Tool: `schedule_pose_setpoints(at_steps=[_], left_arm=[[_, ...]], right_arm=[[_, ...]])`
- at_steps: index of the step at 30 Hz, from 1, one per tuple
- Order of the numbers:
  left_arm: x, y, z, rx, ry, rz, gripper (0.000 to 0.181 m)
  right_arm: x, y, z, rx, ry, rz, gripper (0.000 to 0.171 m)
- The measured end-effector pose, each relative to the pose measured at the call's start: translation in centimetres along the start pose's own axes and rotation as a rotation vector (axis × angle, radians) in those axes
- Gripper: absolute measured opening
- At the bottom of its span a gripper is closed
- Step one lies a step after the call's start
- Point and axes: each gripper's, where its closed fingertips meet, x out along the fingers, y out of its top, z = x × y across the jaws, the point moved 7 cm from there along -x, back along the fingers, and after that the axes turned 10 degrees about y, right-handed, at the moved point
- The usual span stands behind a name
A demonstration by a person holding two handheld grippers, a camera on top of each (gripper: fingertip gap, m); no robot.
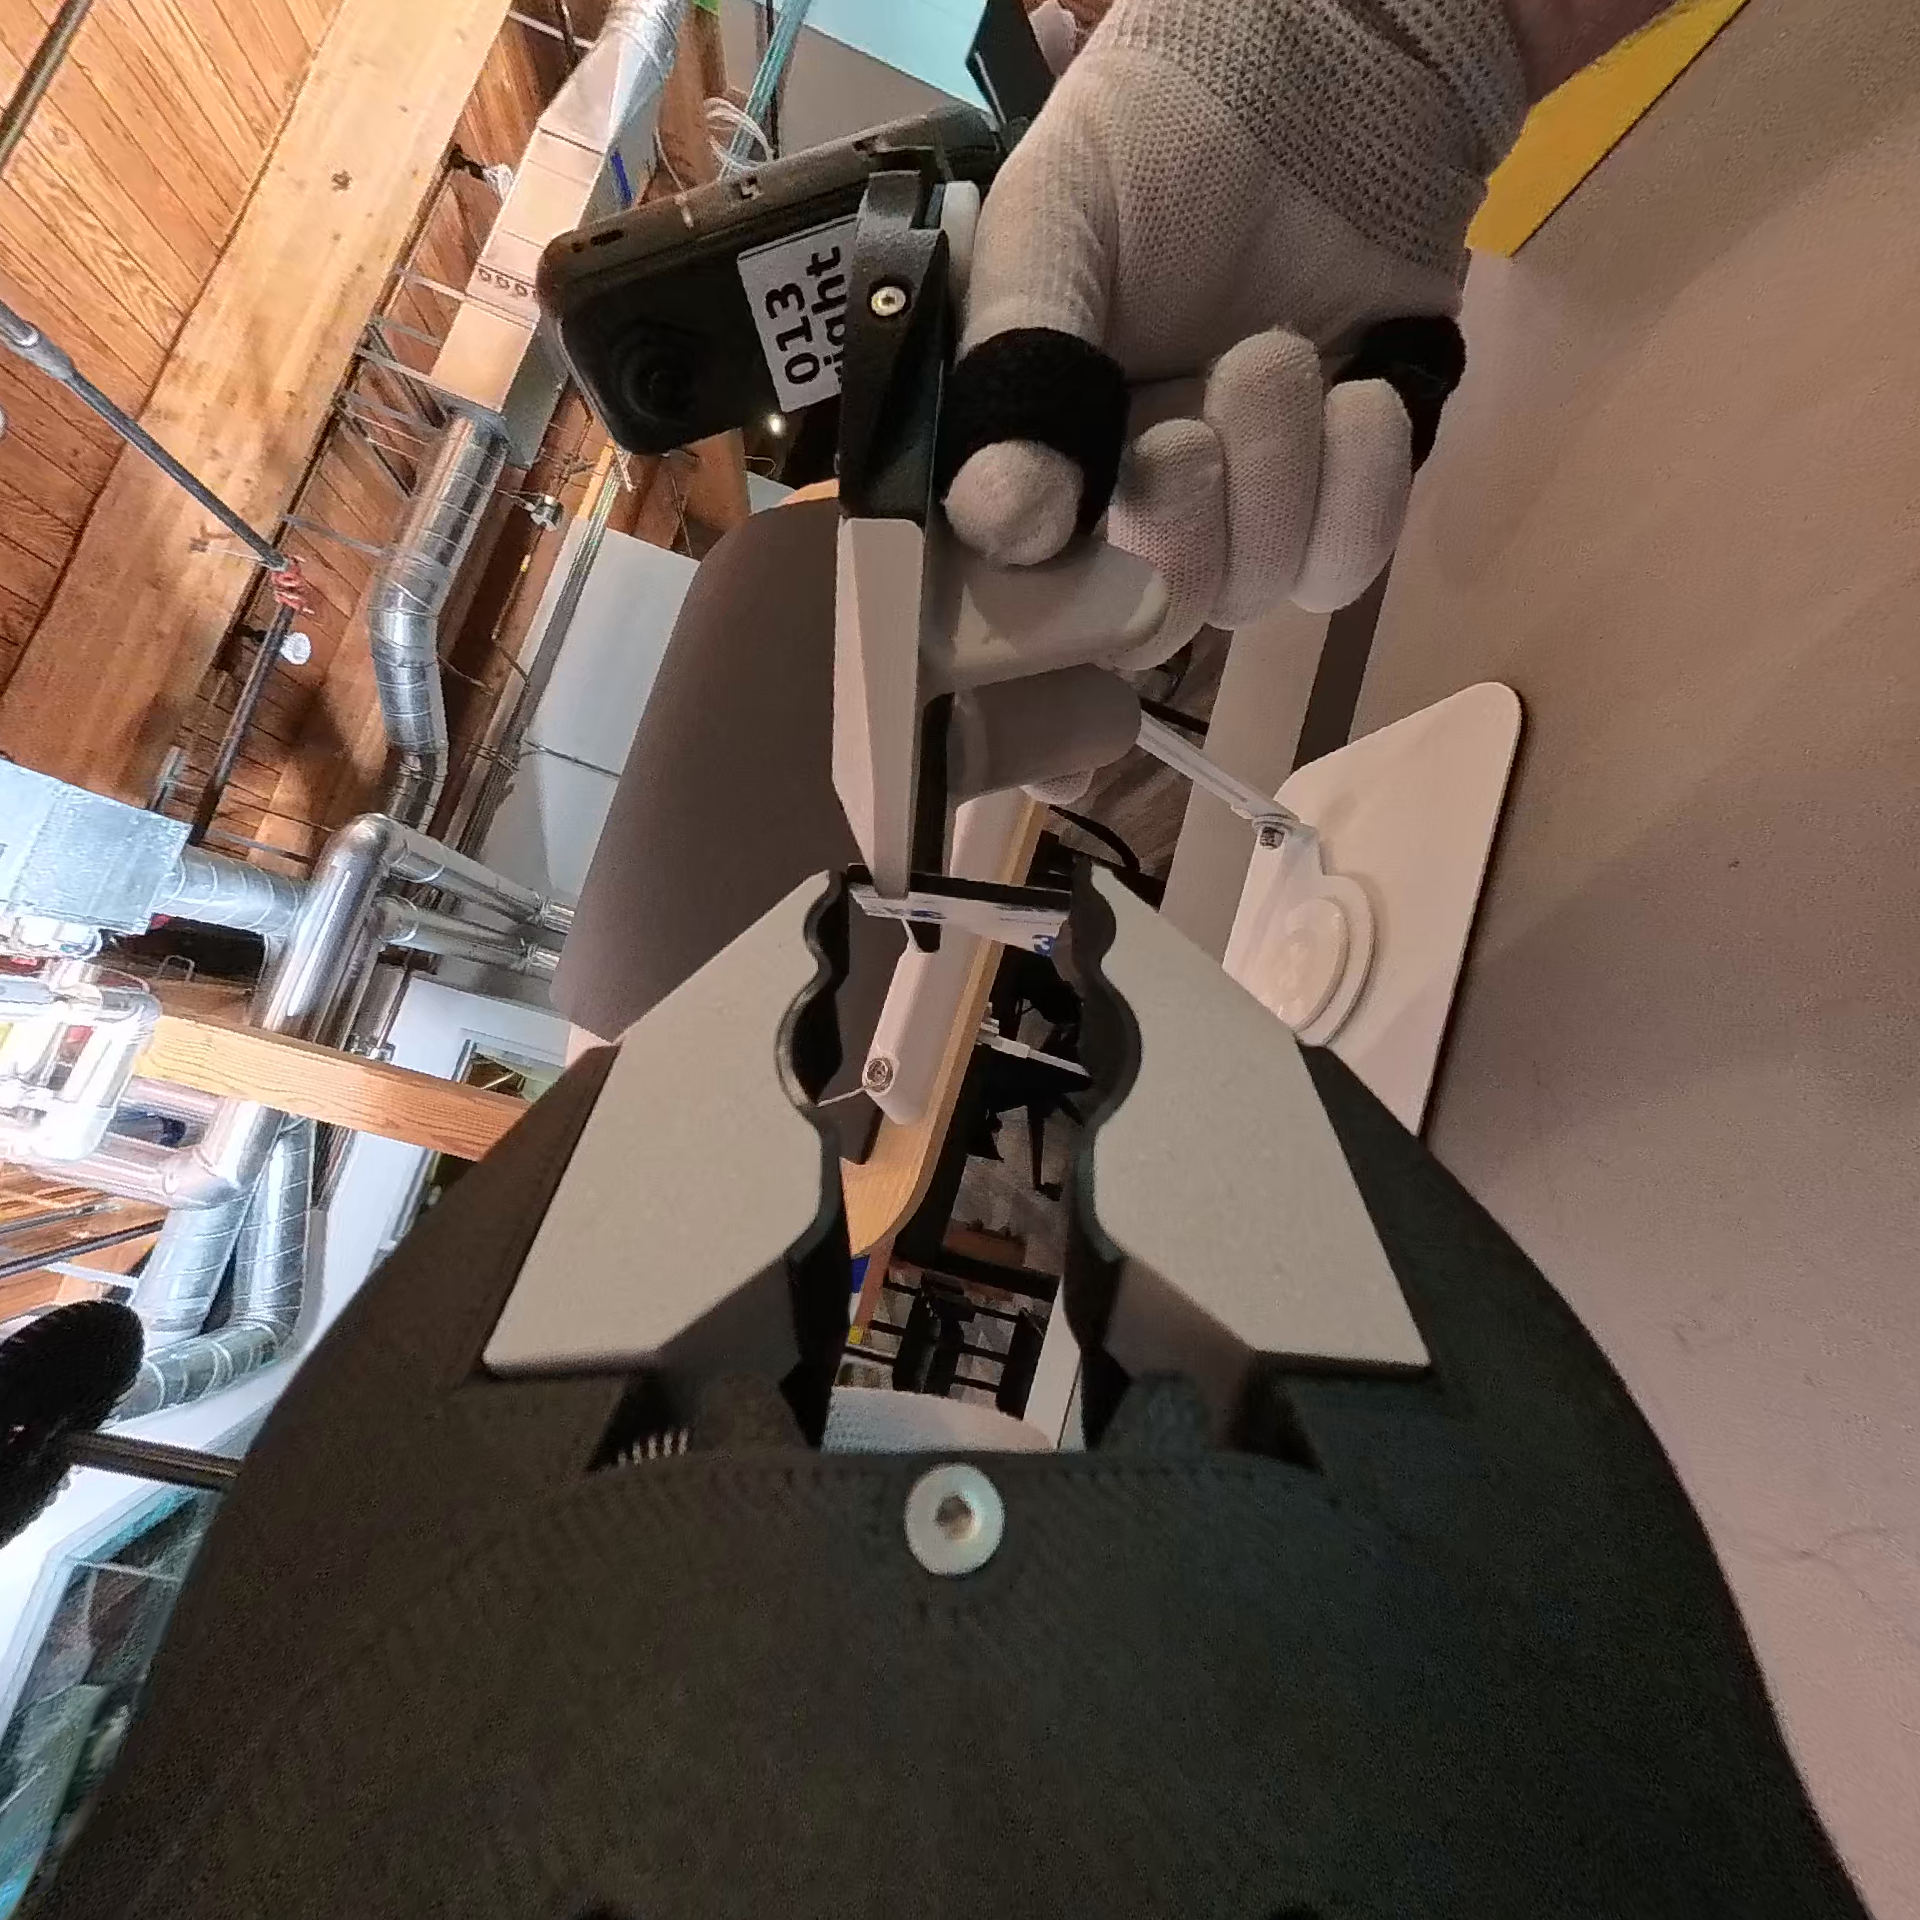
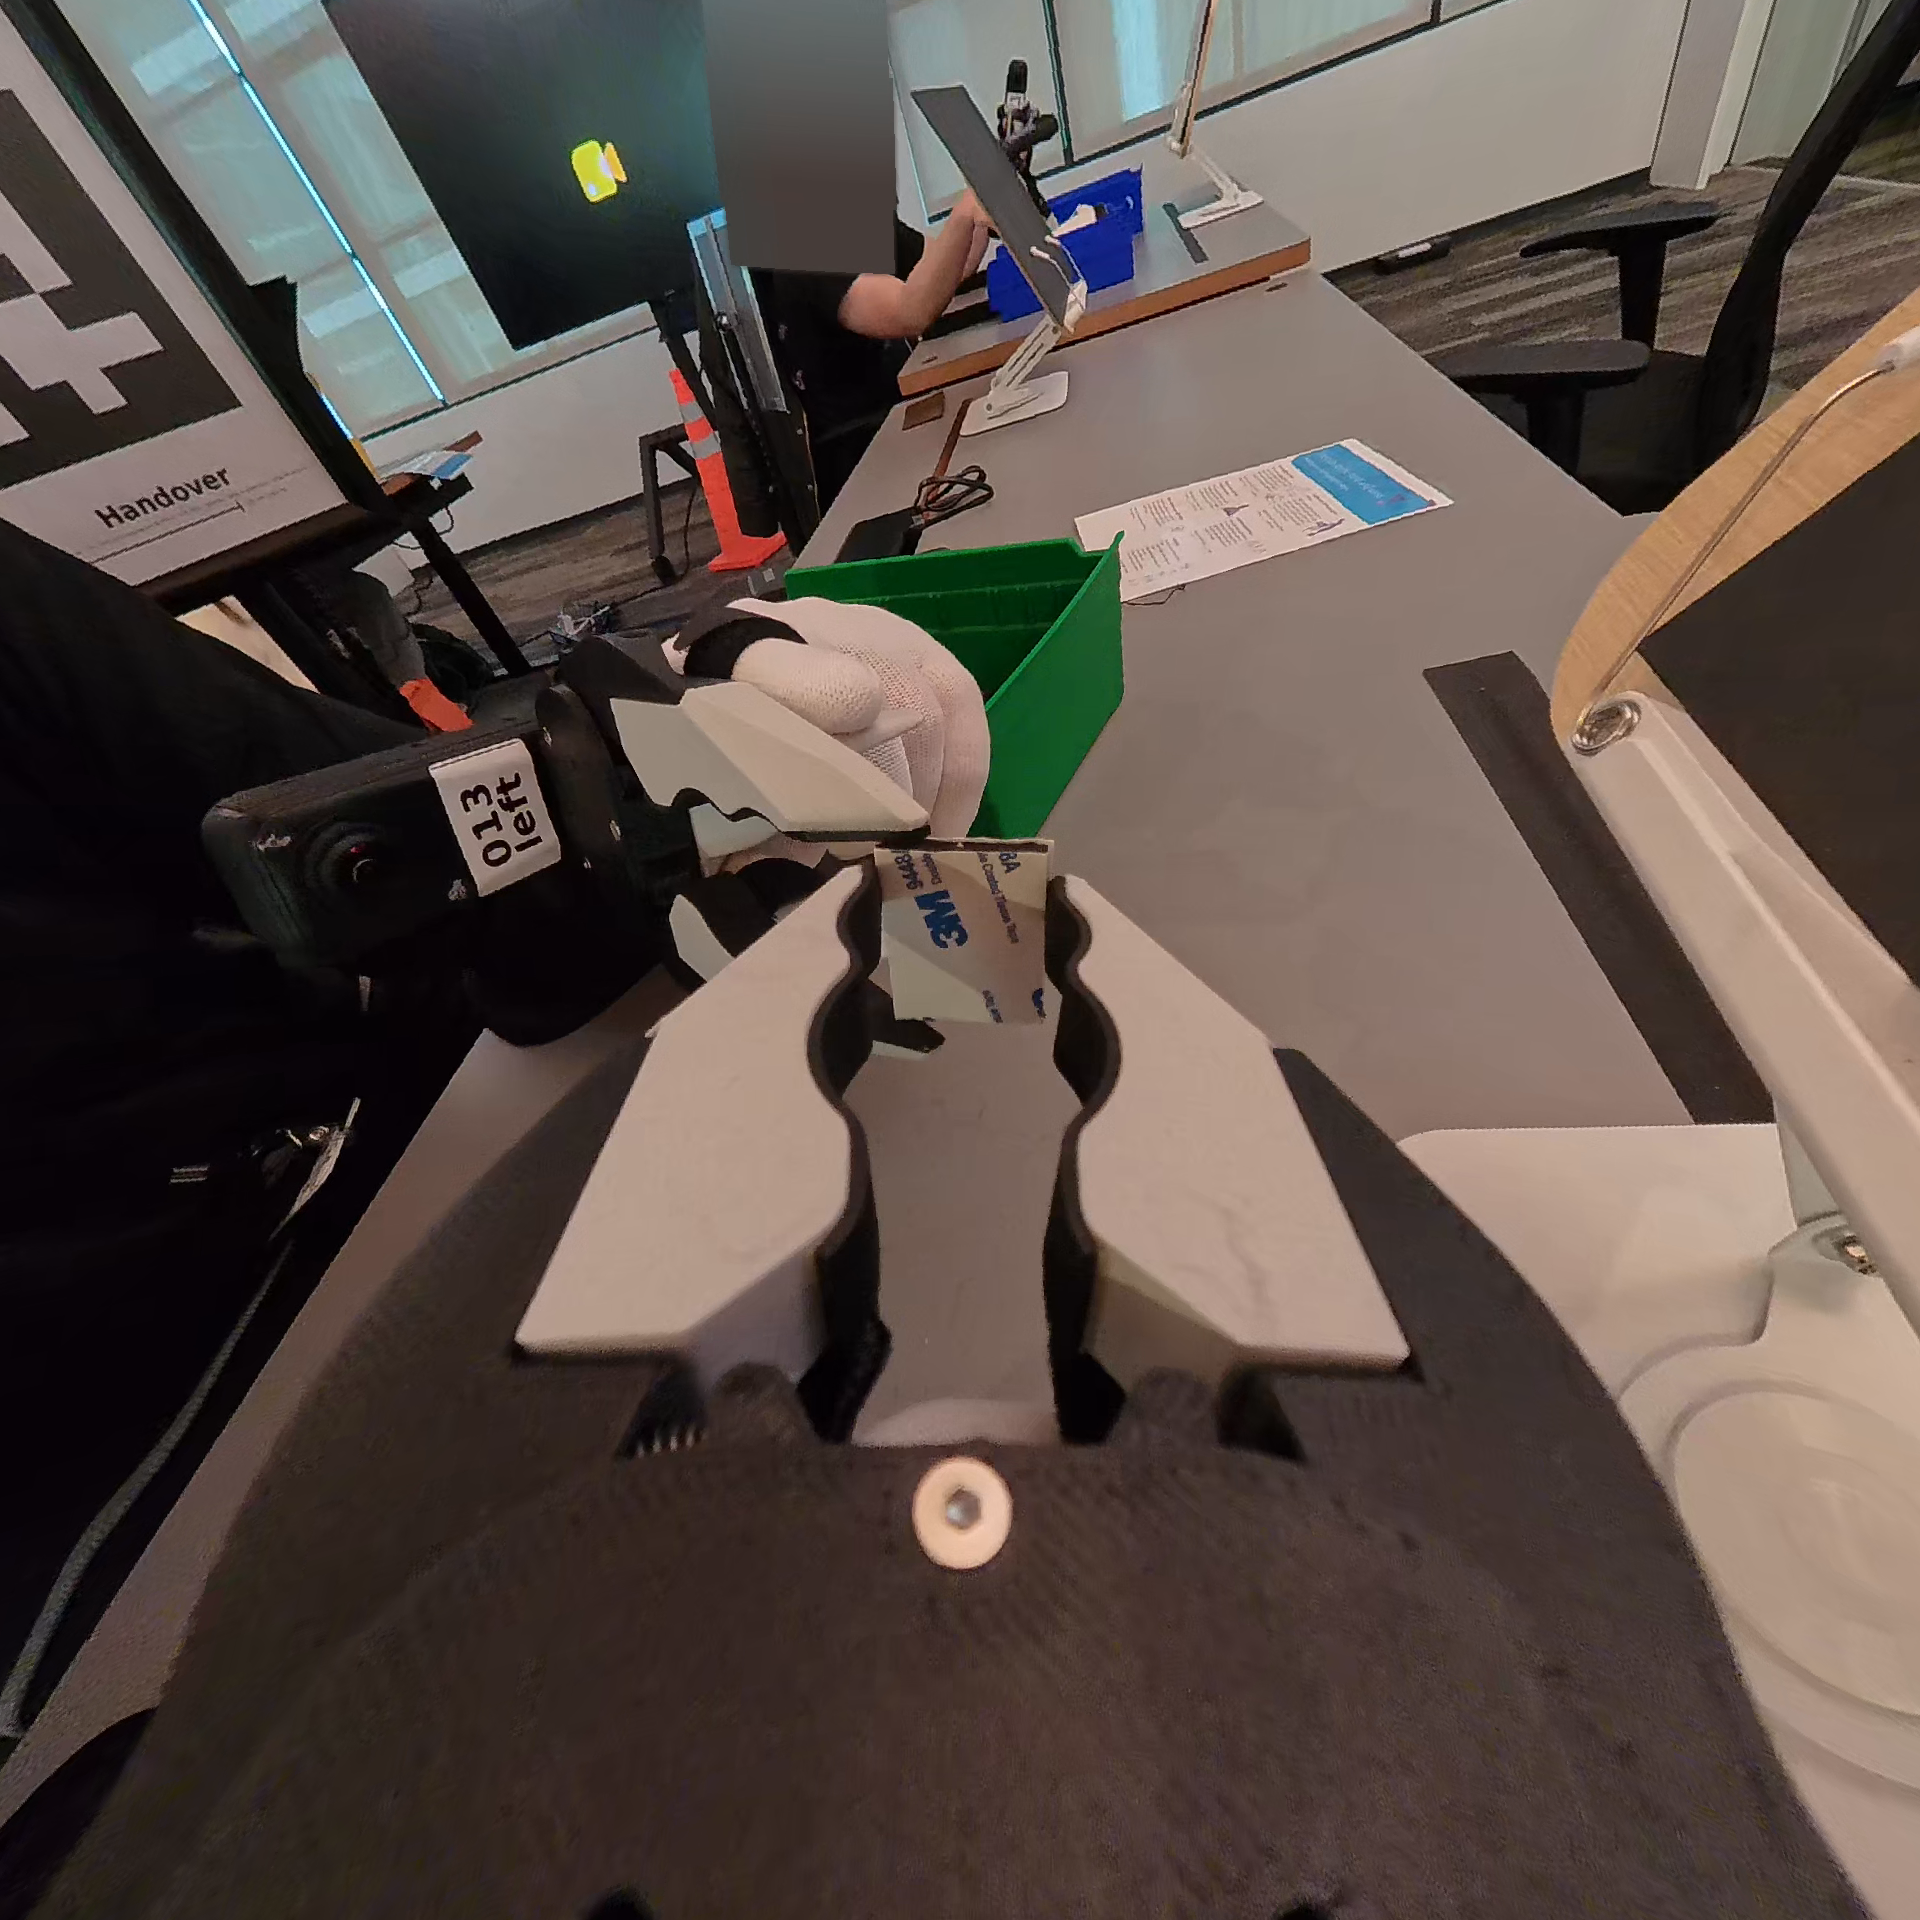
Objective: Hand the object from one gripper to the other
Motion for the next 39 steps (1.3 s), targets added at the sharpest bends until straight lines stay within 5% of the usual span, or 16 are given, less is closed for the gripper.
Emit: schedule_pose_setpoints(at_steps=[24,32,39], left_arm=[[0.2,-0.2,0.8,0.018,0.002,-0.007,0.04],[0.2,-0.3,0.9,0.007,-0.009,-0.009,0.04],[-0.2,0.1,-0.9,-0.234,-0.04,0.034,0.04]], right_arm=[[-0.1,-0.5,0.0,0.006,-0.004,-0.036,0.029],[-0.1,-0.3,-0.3,-0.038,-0.014,-0.032,0.043],[-1.6,0.6,-1.6,-0.134,0.001,0.01,0.046]])
